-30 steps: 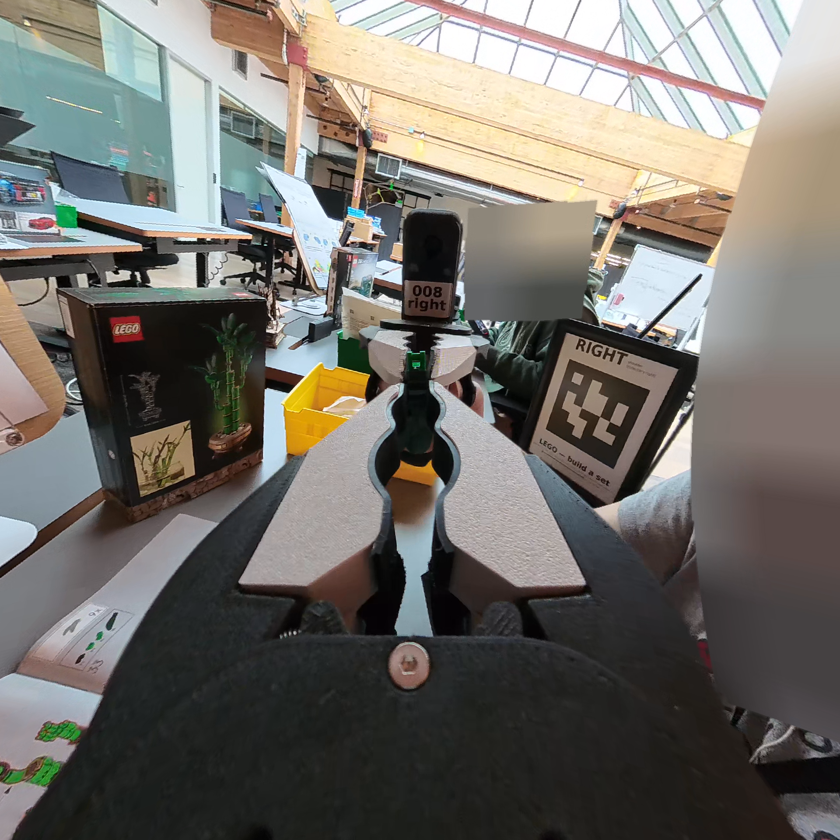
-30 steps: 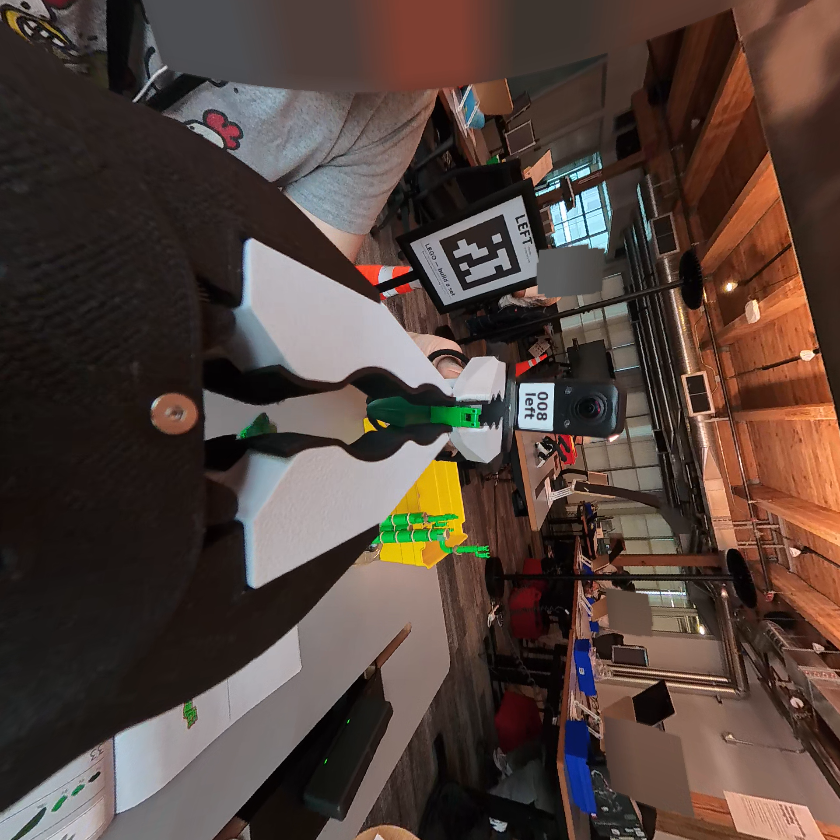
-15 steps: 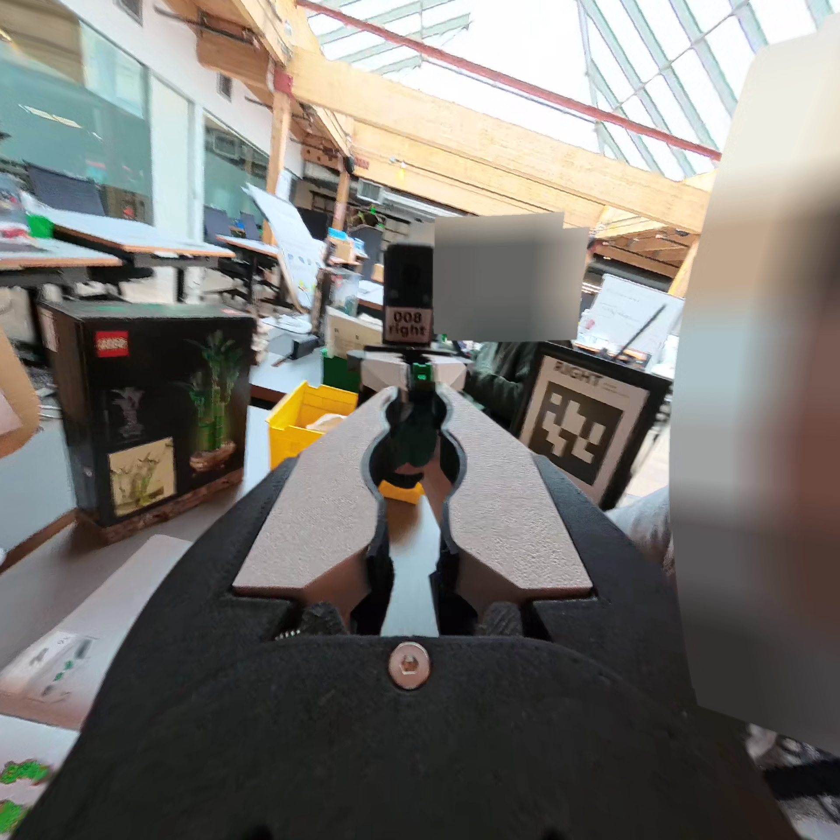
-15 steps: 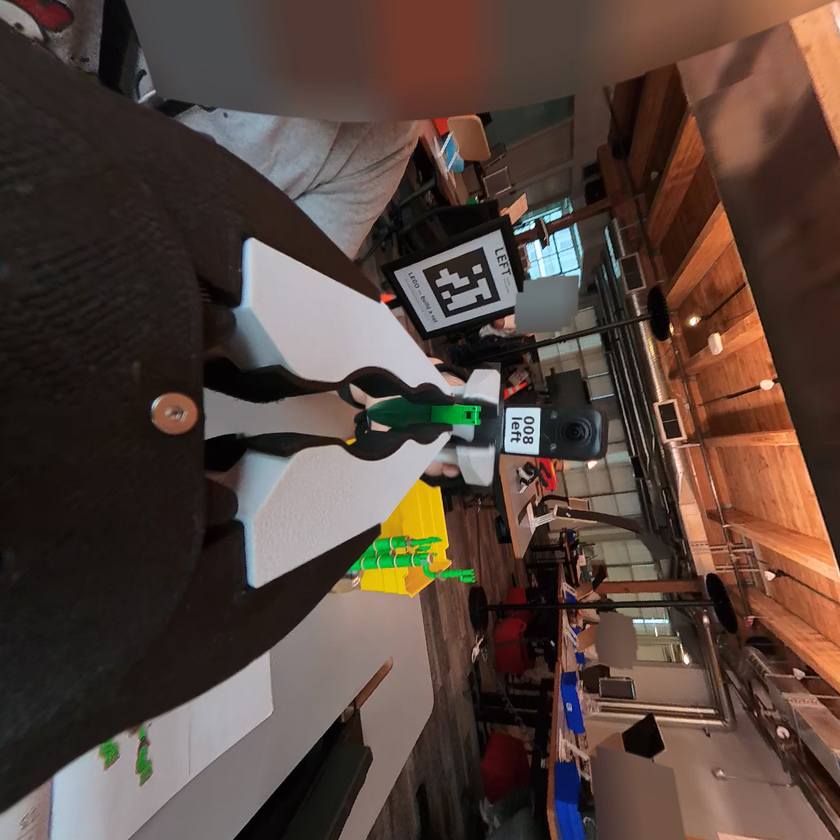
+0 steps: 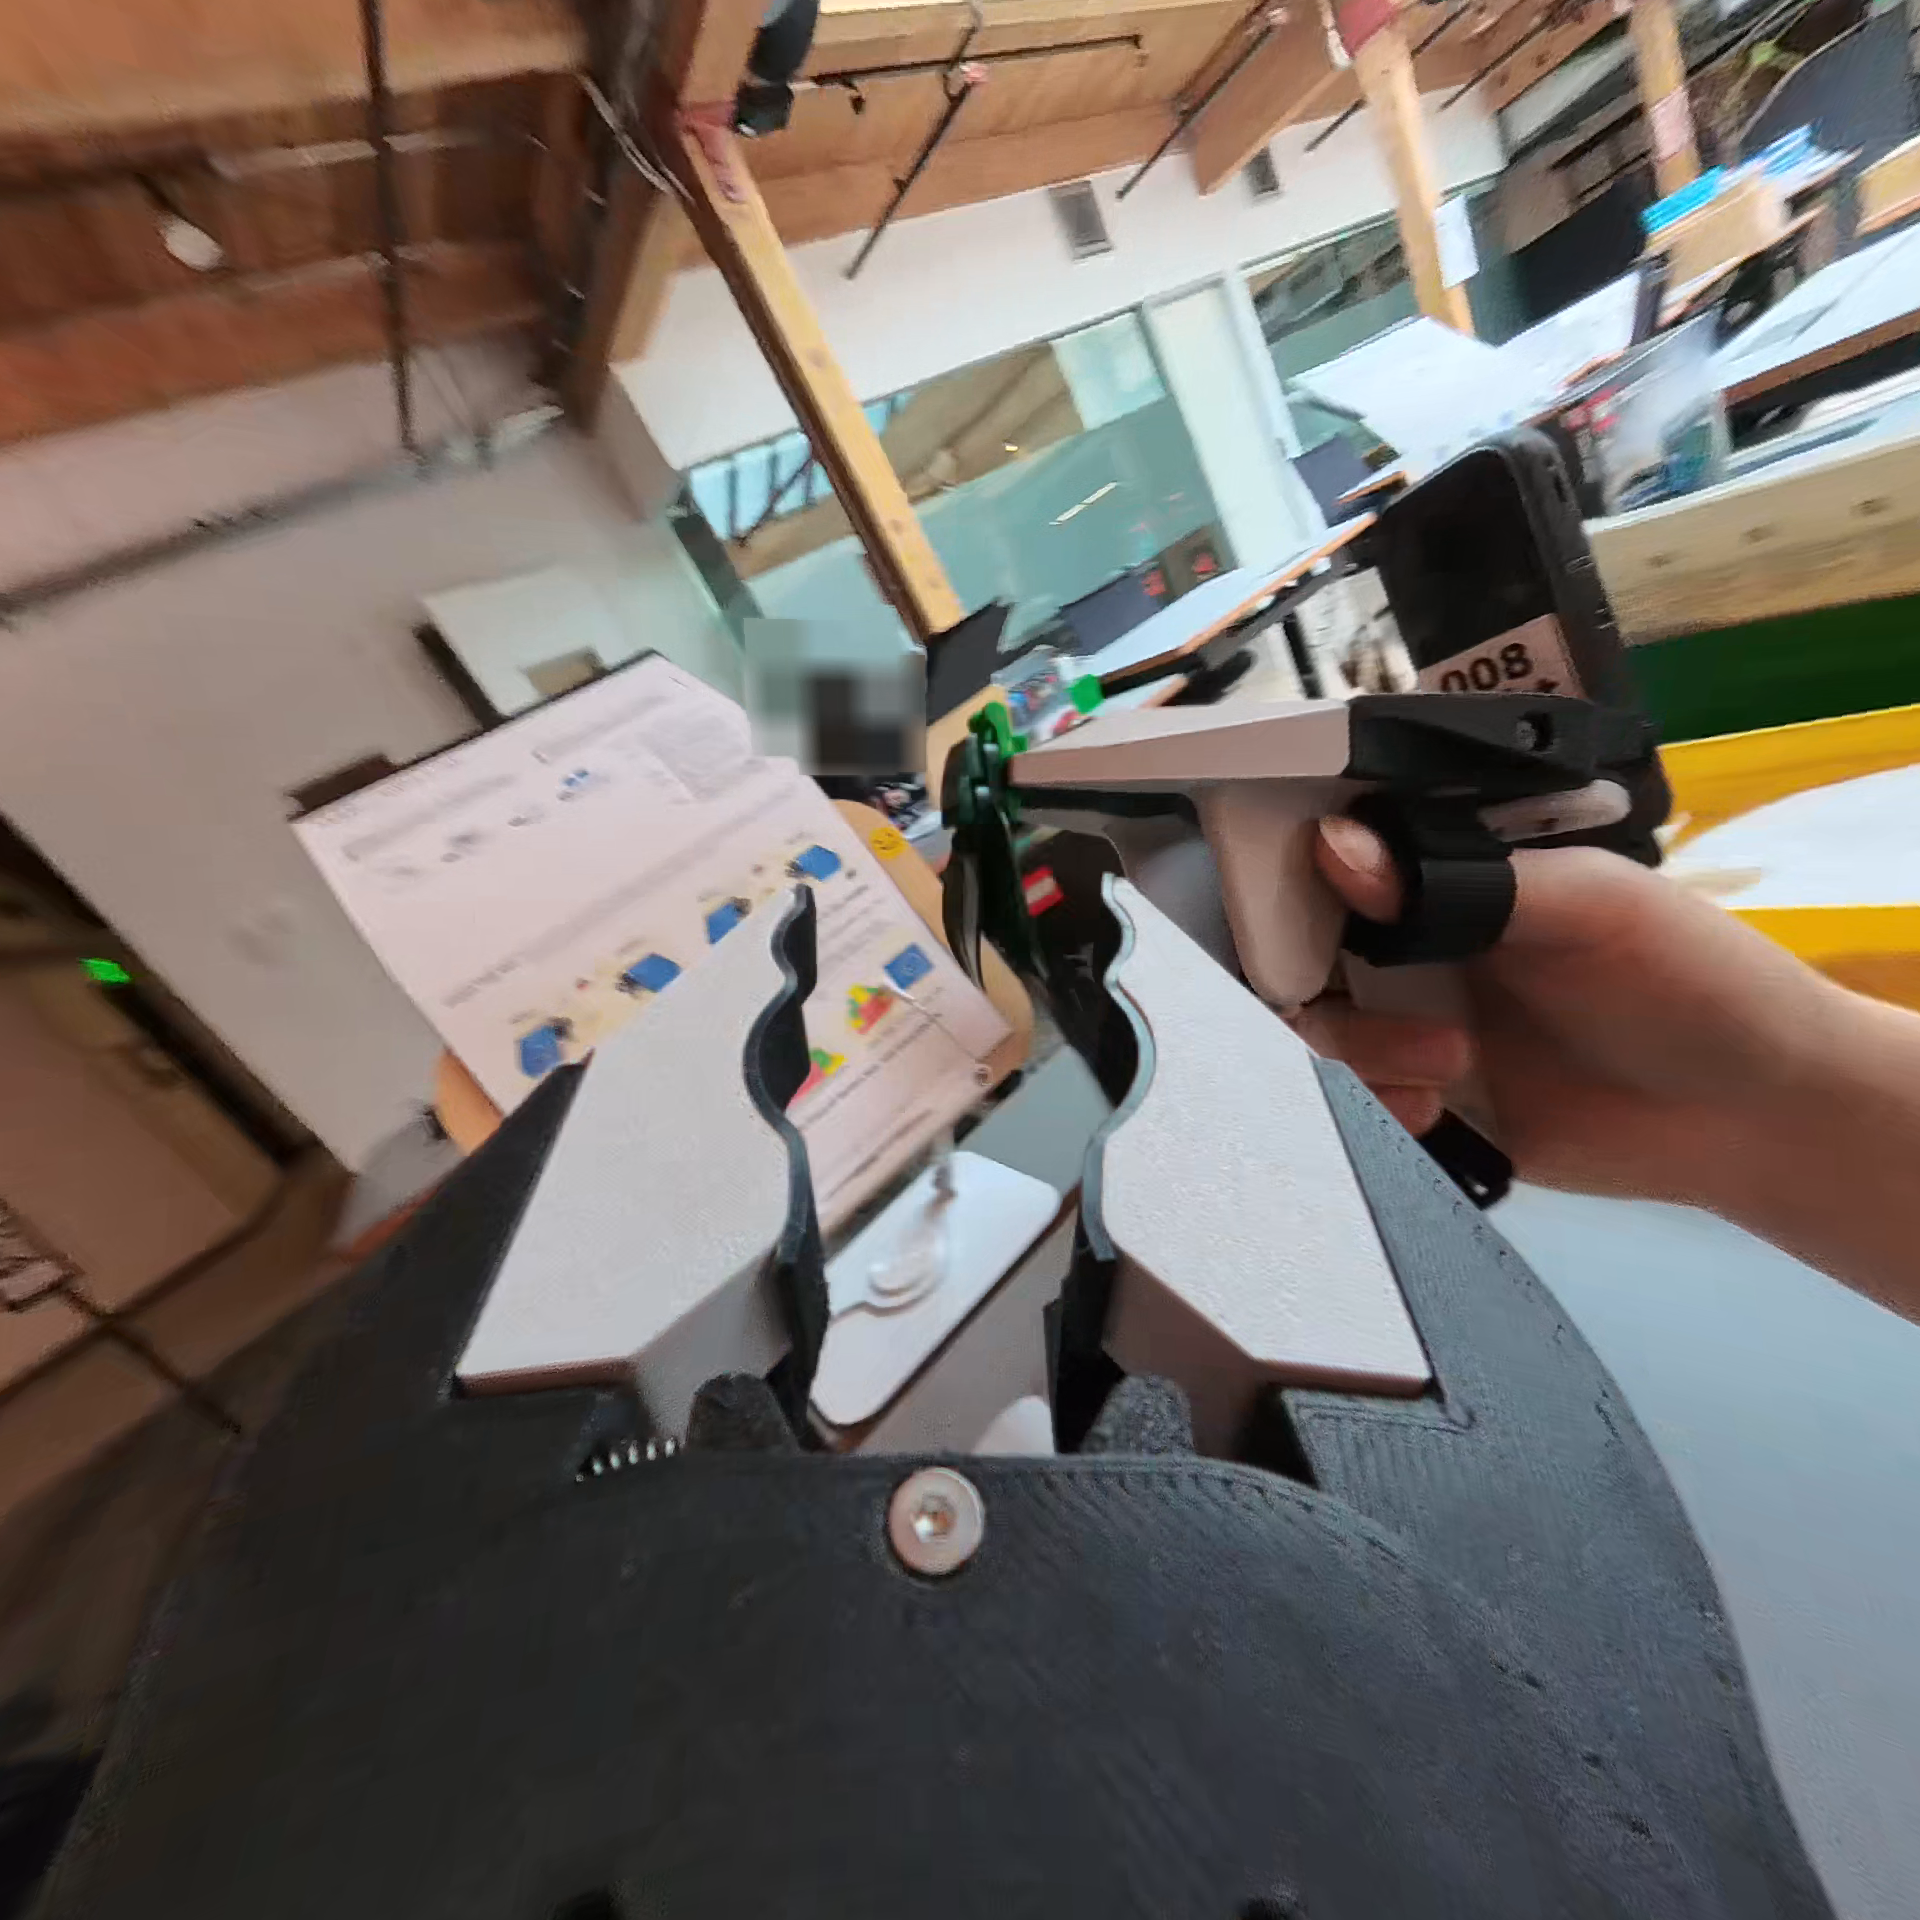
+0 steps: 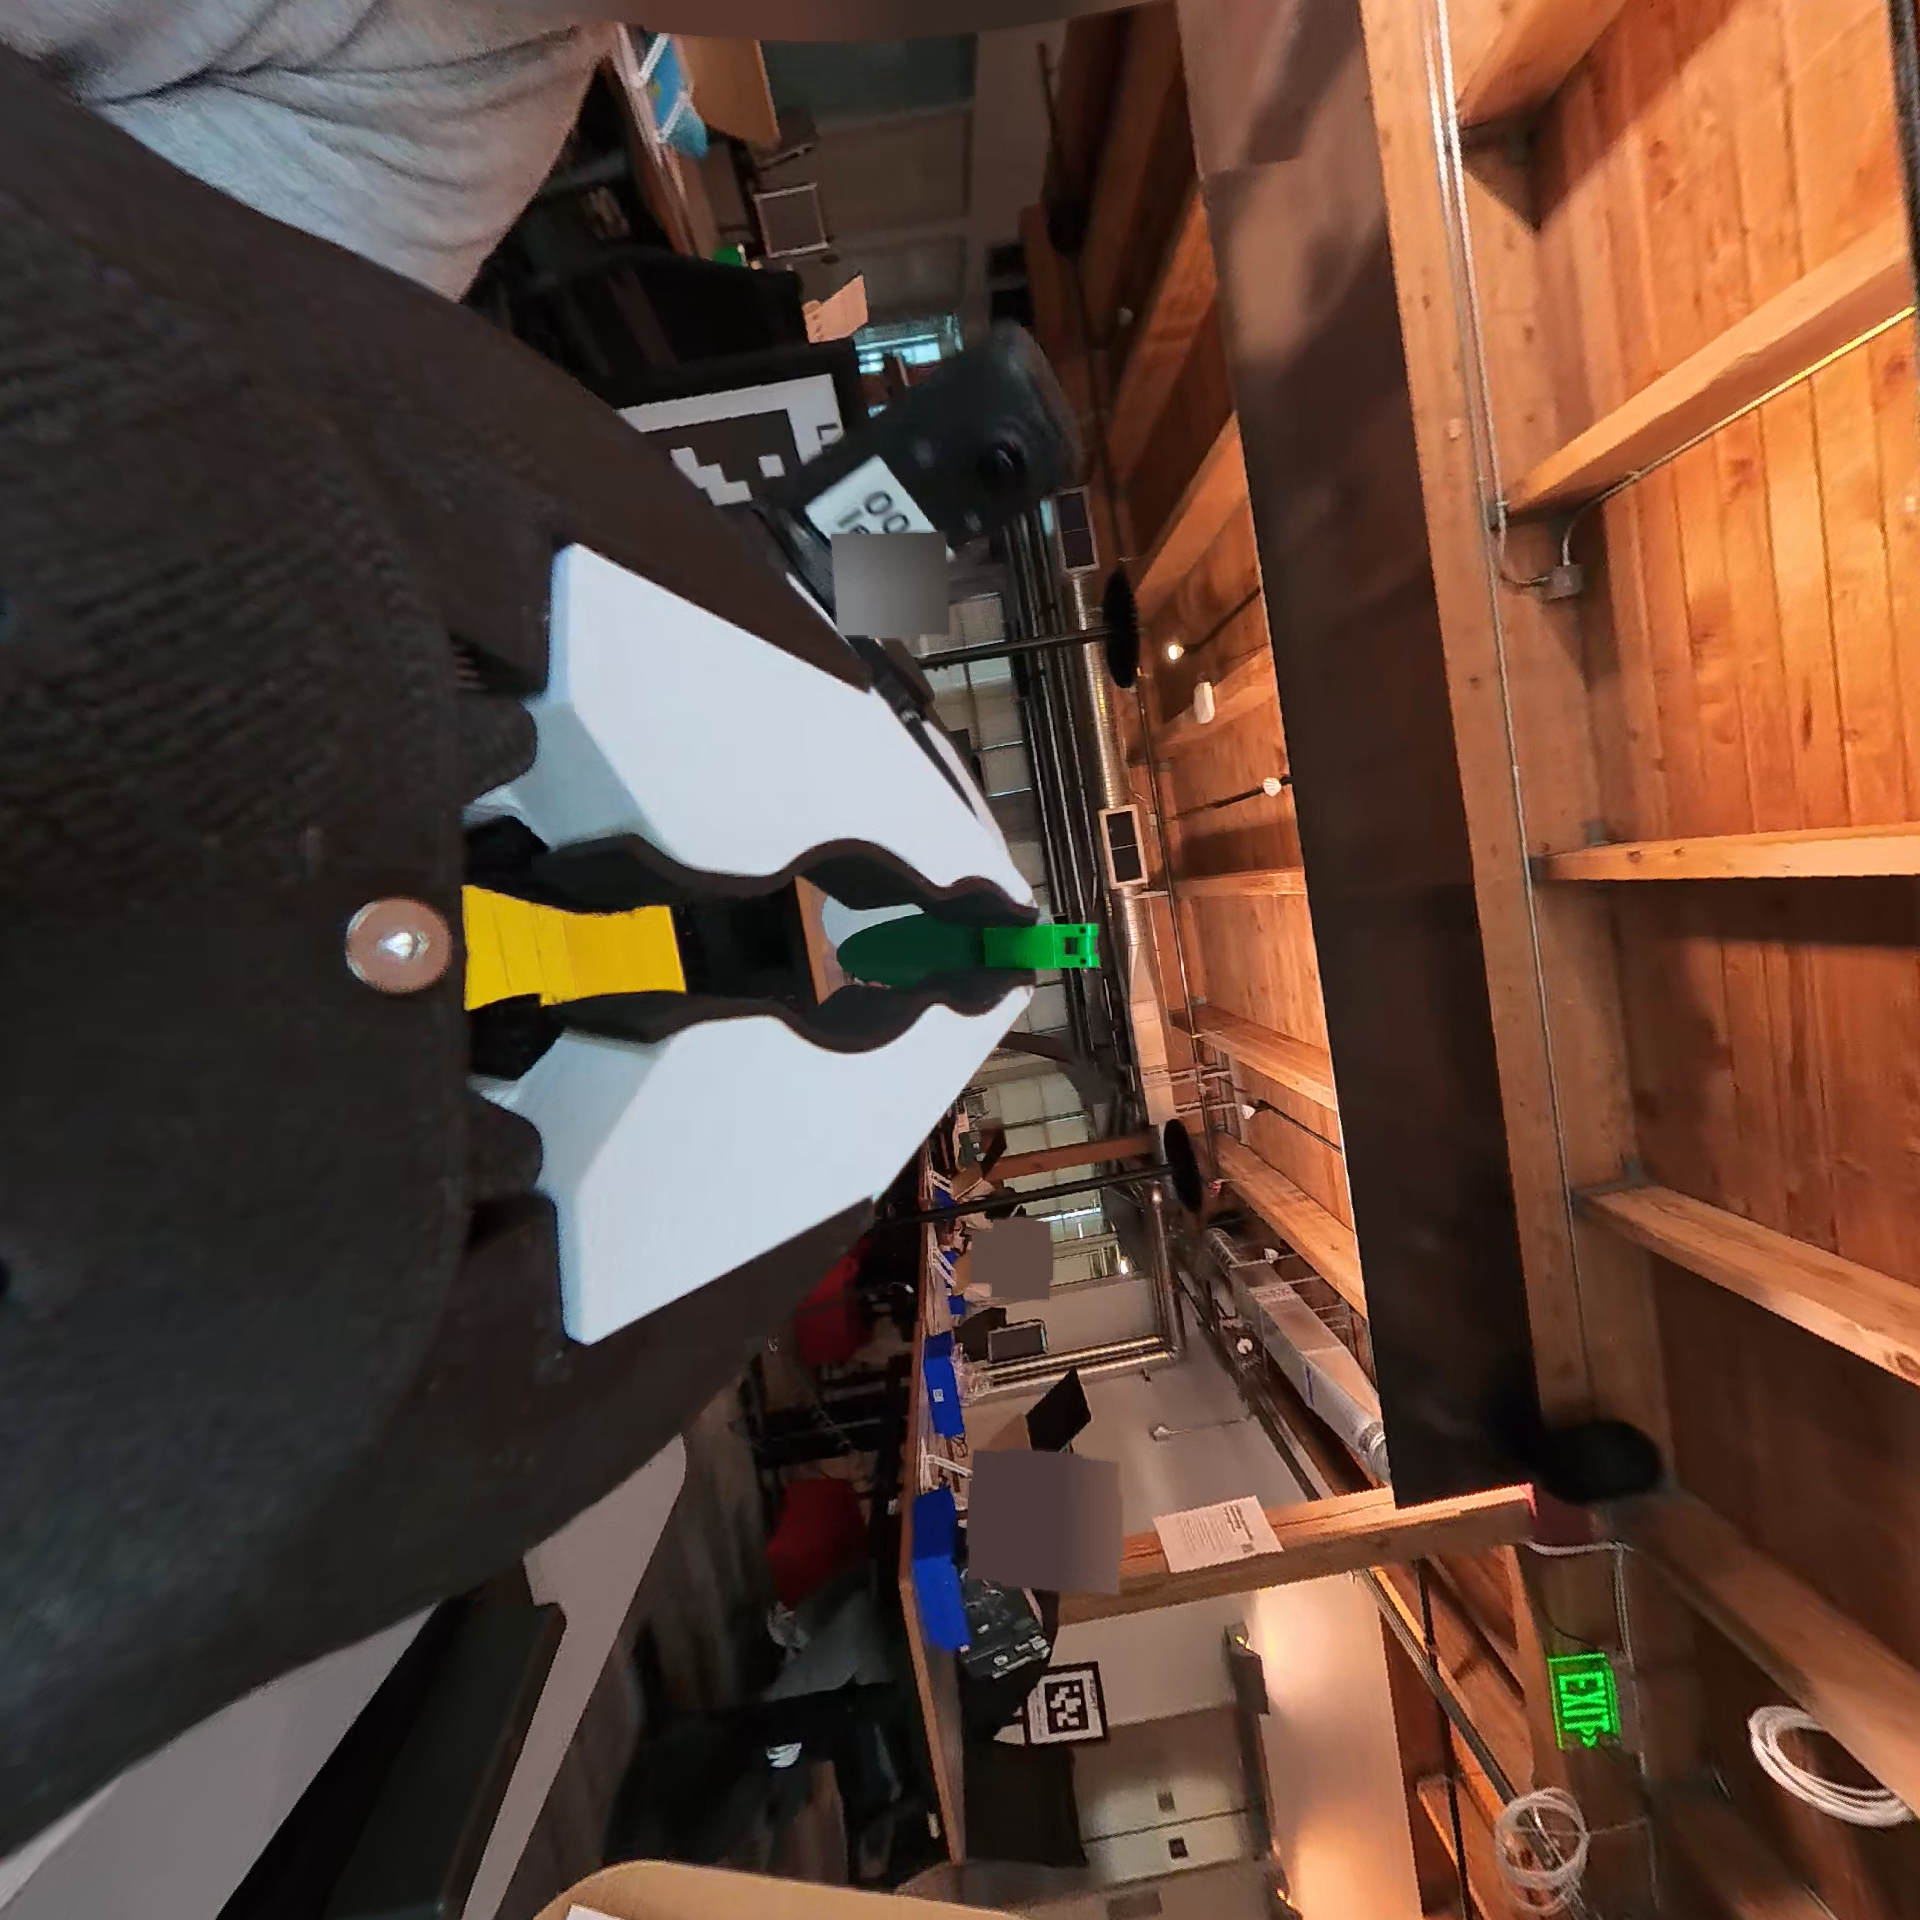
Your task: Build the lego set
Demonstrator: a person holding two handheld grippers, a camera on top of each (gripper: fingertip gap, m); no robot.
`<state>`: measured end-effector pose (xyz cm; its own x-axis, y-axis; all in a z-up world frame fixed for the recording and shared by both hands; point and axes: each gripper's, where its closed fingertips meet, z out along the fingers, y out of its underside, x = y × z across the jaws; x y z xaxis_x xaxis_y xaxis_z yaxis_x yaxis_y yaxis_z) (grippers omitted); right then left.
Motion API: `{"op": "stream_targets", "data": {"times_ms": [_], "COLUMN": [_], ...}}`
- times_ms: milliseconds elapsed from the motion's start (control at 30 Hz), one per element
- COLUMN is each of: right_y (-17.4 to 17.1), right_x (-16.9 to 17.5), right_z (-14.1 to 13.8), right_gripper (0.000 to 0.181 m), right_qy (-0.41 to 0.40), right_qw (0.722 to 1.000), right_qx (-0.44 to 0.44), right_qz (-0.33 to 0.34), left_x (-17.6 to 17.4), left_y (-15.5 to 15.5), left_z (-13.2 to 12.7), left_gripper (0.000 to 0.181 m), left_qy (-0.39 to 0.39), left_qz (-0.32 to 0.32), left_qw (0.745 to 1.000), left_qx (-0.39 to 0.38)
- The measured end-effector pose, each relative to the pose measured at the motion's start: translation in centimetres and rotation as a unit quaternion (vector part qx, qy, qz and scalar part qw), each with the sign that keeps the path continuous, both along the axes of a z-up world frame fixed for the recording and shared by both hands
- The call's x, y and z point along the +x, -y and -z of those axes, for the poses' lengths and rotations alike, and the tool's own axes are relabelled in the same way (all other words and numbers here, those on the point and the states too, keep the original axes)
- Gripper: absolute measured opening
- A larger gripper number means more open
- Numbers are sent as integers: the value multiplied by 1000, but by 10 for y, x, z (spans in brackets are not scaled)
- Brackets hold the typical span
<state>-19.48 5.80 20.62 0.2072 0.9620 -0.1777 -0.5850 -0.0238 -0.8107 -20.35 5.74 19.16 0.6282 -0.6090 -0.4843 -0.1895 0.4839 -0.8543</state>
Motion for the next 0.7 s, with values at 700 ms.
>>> {"op": "stream_targets", "data": {"times_ms": [700], "right_y": [-1], "right_x": [-19], "right_z": [11], "right_gripper": [6], "right_qy": [12], "right_qw": [998], "right_qx": [-49], "right_qz": [-48], "left_x": [-3], "left_y": [-3], "left_z": [1], "left_gripper": [11], "left_qy": [-69], "left_qz": [-94], "left_qw": [985], "left_qx": [128]}}
